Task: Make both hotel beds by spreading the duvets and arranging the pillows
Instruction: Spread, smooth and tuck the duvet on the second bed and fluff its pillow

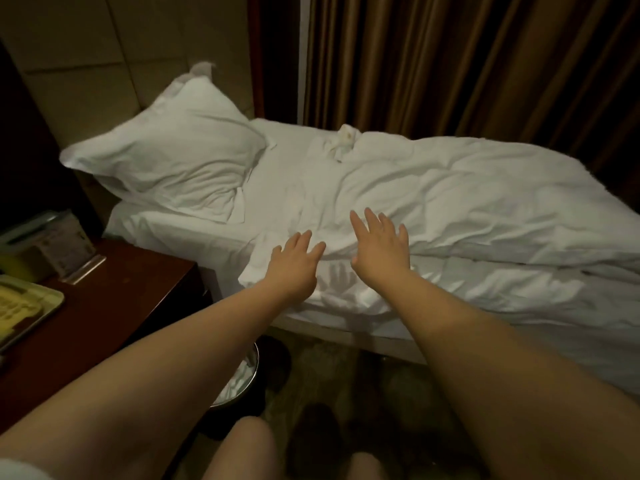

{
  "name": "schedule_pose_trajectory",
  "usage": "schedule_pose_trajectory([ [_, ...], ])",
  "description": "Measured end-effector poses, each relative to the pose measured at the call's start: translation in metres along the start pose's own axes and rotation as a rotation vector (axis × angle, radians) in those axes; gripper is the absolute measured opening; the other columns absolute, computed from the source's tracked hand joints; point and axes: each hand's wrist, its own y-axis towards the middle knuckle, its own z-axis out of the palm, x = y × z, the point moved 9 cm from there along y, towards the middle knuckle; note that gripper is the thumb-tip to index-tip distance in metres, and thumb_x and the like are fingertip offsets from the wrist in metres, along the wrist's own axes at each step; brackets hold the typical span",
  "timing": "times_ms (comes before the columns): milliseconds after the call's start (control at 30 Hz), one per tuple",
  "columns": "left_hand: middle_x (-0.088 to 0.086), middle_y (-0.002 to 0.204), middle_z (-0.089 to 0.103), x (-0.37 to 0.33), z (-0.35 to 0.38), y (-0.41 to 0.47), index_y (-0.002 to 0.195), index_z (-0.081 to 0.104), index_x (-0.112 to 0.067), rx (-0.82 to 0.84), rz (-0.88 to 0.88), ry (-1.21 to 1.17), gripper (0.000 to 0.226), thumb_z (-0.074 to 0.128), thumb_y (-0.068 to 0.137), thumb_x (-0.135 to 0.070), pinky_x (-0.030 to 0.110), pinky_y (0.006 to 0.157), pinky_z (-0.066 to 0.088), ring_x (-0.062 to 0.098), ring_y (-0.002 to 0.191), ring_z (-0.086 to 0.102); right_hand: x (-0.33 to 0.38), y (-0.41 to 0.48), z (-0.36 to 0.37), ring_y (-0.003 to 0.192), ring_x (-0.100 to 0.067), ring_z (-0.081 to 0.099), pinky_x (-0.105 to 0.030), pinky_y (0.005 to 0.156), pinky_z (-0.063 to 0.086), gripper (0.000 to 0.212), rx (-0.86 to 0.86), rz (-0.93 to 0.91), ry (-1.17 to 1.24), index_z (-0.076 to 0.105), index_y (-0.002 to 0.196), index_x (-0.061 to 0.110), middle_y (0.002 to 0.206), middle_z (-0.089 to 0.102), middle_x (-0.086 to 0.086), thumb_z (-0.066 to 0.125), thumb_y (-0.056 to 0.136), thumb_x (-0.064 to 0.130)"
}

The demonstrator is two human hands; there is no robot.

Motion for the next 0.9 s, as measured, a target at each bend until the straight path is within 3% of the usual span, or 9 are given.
schedule_pose_trajectory([
  [167, 0.01, 0.158, 0.003, 0.008, -0.016, -0.022, 0.149, 0.015, -0.023, -0.067, 0.012, 0.121, 0.065, 0.048, 0.094, -0.02, 0.047, 0.113, 0.021, 0.028, 0.145, 0.006, -0.009, -0.024, -0.041, 0.147, -0.025, -0.003, -0.049, 0.117, 0.0, 0.077, -0.103, 0.01, -0.033, -0.003, 0.152, 0.03, 0.161, -0.007, 0.001, 0.047, 0.095, 0.022],
  [367, 0.008, 0.157, 0.009, 0.025, -0.008, 0.003, 0.149, 0.016, -0.023, -0.044, -0.024, 0.116, 0.063, 0.047, 0.094, -0.021, 0.046, 0.11, 0.025, 0.026, 0.144, 0.013, -0.01, -0.015, -0.036, 0.147, -0.026, -0.004, -0.053, 0.117, 0.001, 0.078, -0.053, 0.006, -0.058, -0.004, 0.152, 0.029, 0.16, -0.006, 0.001, 0.048, 0.094, 0.023],
  [533, 0.008, 0.156, 0.013, 0.053, 0.028, 0.049, 0.15, 0.014, -0.022, 0.07, -0.088, 0.059, 0.066, 0.05, 0.094, -0.025, 0.046, 0.108, 0.027, 0.027, 0.141, 0.021, 0.012, 0.029, 0.013, 0.147, -0.026, -0.003, -0.053, 0.116, 0.001, 0.076, 0.058, -0.035, -0.047, -0.003, 0.153, 0.027, 0.16, -0.005, 0.0, 0.046, 0.095, 0.02],
  [667, 0.014, 0.157, 0.007, 0.078, 0.084, 0.068, 0.151, 0.002, -0.027, 0.2, -0.199, -0.095, 0.074, 0.048, 0.094, -0.026, 0.047, 0.11, 0.026, 0.035, 0.137, 0.026, 0.031, 0.059, 0.082, 0.147, -0.025, 0.002, -0.054, 0.114, 0.002, 0.069, 0.141, -0.093, -0.077, -0.001, 0.153, 0.028, 0.161, 0.0, 0.0, 0.039, 0.098, 0.017],
  [800, 0.017, 0.156, 0.005, 0.108, 0.124, 0.09, 0.149, -0.013, -0.03, 0.178, -0.271, -0.259, 0.077, 0.043, 0.096, -0.031, 0.044, 0.105, 0.033, 0.038, 0.131, 0.034, 0.046, 0.089, 0.136, 0.147, -0.027, -0.002, -0.056, 0.114, 0.0, 0.075, 0.131, -0.124, -0.167, -0.004, 0.152, 0.028, 0.161, -0.004, -0.003, 0.043, 0.095, 0.02],
  [867, 0.017, 0.155, 0.011, 0.128, 0.13, 0.117, 0.149, -0.014, -0.031, 0.109, -0.351, -0.323, 0.075, 0.04, 0.097, -0.025, 0.043, 0.107, 0.031, 0.037, 0.132, 0.034, 0.059, 0.112, 0.143, 0.146, -0.031, 0.008, -0.058, 0.113, 0.007, 0.078, 0.019, -0.136, -0.174, 0.006, 0.153, 0.027, 0.16, 0.007, -0.008, 0.054, 0.091, 0.027],
  [900, 0.016, 0.153, 0.019, 0.135, 0.132, 0.131, 0.151, -0.009, -0.029, 0.059, -0.363, -0.351, 0.076, 0.043, 0.095, -0.022, 0.042, 0.108, 0.031, 0.036, 0.131, 0.036, 0.068, 0.122, 0.145, 0.142, -0.035, 0.023, -0.059, 0.11, 0.019, 0.076, -0.048, -0.17, -0.143, 0.024, 0.151, 0.025, 0.156, 0.023, -0.011, 0.06, 0.084, 0.026],
])
